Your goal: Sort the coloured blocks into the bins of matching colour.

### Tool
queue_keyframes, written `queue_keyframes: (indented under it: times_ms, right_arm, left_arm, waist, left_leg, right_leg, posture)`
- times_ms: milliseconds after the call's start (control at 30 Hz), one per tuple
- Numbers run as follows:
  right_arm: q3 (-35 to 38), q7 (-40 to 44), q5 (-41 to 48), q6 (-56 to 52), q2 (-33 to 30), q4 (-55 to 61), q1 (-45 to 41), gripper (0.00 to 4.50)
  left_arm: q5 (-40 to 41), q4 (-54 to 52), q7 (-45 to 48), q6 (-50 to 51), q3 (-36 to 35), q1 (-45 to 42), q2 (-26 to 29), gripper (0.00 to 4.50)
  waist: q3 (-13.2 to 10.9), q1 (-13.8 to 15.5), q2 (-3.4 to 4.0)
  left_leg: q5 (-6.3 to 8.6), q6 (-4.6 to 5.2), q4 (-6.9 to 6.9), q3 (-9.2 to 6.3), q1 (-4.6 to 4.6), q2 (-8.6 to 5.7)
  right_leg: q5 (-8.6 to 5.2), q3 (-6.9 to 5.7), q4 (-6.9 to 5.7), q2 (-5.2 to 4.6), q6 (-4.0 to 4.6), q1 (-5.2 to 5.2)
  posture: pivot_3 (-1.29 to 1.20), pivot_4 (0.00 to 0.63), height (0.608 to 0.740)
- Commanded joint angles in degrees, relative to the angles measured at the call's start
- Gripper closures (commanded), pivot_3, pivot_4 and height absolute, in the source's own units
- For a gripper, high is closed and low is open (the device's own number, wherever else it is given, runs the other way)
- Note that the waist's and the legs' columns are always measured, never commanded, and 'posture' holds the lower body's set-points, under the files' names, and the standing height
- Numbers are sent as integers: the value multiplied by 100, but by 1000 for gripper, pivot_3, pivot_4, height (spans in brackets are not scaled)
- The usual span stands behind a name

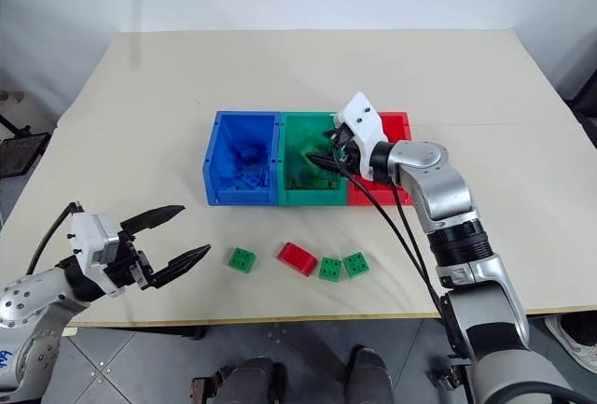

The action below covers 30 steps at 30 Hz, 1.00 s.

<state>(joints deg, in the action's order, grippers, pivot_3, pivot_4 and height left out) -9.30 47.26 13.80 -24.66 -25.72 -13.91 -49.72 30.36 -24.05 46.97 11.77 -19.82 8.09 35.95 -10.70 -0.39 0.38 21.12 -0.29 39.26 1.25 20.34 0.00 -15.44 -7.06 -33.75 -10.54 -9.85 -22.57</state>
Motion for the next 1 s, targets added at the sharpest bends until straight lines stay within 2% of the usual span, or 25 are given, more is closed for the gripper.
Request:
queue_keyframes:
  times_ms: [33,133,267,367,500,633,800,900,1000]
  right_arm:
    - [179,574,114,643,-199,334,118,26]
    - [443,1397,699,622,-563,1033,696,9]
    - [951,1818,1277,435,-1106,1930,1622,9]
    - [1492,2332,1357,997,-1640,2215,2669,9]
    - [2426,2962,1210,1995,-2271,1960,4226,9]
    - [2866,3350,1052,2871,-2561,1280,5042,9]
    - [2843,3488,875,3558,-2630,662,5100,9]
    - [2379,3423,842,3201,-2625,1014,4741,9]
    - [1653,3403,425,2694,-2789,1420,4316,9]
  left_arm:
    - [58,-168,9,-44,-1,-78,45,0]
    - [-28,-133,251,-16,266,-184,196,0]
    - [-196,35,494,-128,634,-416,299,0]
    - [-436,276,727,-257,1017,-716,374,0]
    - [-622,573,1162,-486,1470,-1095,436,0]
    - [-717,836,1429,-711,1715,-1409,390,0]
    - [-770,1020,1667,-884,1996,-1687,329,0]
    - [-742,1076,1767,-889,2038,-1727,360,0]
    - [-817,1158,1843,-972,2068,-1726,410,0]
  waist:
    - [0,-4,0]
    - [1,45,-2]
    - [1,40,-1]
    - [1,52,-1]
    - [1,136,-3]
    - [1,150,-3]
    - [2,111,-2]
    - [2,49,-1]
    - [2,41,-1]
  left_leg:
    - [0,0,-1,0,0,0]
    - [0,0,-1,-1,0,0]
    - [2,3,-1,-1,2,-1]
    - [2,3,-2,3,0,1]
    - [5,9,-1,19,-3,-2]
    - [8,13,1,42,-13,-1]
    - [7,15,1,56,-24,2]
    - [7,14,1,57,-24,3]
    - [7,14,1,55,-24,6]
  right_leg:
    - [0,0,0,0,0,-1]
    - [0,-2,1,0,0,1]
    - [1,-9,10,-1,-2,5]
    - [1,-7,11,0,-1,5]
    - [1,2,22,-1,-1,11]
    - [1,18,27,0,-1,11]
    - [1,30,24,0,0,12]
    - [1,30,24,0,0,11]
    - [1,30,21,0,0,10]
  posture:
    - [0,150,740]
    - [0,150,740]
    - [0,150,740]
    - [0,150,740]
    - [0,150,740]
    - [0,150,740]
    - [0,150,740]
    - [0,150,740]
    - [0,150,740]
